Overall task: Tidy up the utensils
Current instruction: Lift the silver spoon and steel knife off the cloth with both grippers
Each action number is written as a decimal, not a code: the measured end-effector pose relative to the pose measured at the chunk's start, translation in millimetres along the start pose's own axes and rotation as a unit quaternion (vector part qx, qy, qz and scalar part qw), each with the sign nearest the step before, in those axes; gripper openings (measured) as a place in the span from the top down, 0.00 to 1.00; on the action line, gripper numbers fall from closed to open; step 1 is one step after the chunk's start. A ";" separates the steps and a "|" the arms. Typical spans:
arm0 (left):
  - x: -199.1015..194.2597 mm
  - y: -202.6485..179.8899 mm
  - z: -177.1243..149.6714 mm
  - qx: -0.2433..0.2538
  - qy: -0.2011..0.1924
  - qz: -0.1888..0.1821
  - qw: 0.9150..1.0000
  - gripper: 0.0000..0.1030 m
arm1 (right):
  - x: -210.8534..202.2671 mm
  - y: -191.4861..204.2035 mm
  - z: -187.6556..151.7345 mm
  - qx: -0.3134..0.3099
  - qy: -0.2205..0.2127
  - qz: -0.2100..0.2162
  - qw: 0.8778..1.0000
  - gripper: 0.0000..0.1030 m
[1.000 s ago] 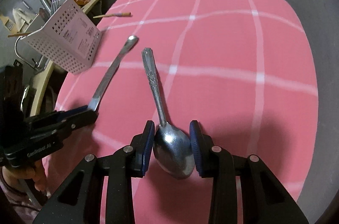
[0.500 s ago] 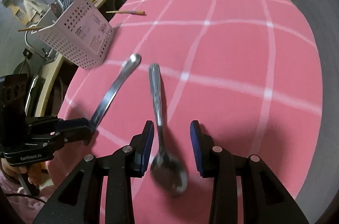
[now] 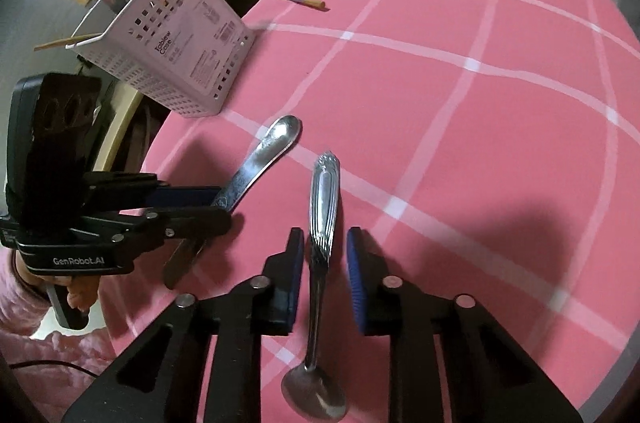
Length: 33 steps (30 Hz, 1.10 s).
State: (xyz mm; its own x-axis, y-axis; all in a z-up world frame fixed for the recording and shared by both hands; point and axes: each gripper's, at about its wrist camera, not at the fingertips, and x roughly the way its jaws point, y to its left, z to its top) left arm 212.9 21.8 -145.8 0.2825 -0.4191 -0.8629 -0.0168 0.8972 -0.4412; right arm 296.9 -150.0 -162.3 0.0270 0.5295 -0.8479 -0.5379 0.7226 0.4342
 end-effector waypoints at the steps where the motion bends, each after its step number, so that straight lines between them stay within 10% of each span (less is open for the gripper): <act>1: 2.1 -2.0 1.8 0.000 0.002 0.001 1.000 0.78 | 2.5 0.2 2.4 -0.002 0.004 0.002 1.000 0.88; 22: -6.6 -10.1 -15.0 0.001 0.053 -0.009 0.999 0.98 | -26.2 -4.9 -36.5 0.087 -0.057 0.019 0.994 0.91; 33: -37.2 -23.4 -35.5 0.034 0.012 -0.042 0.998 0.98 | -60.7 0.0 -65.8 0.158 -0.148 0.017 0.976 0.99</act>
State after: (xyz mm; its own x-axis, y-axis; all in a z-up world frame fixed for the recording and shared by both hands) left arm 168.8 11.4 -112.1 0.2570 -0.4960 -0.8294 0.0716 0.8656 -0.4955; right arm 239.8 -211.4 -130.8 0.2808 0.6269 -0.7267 -0.2578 0.7786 0.5721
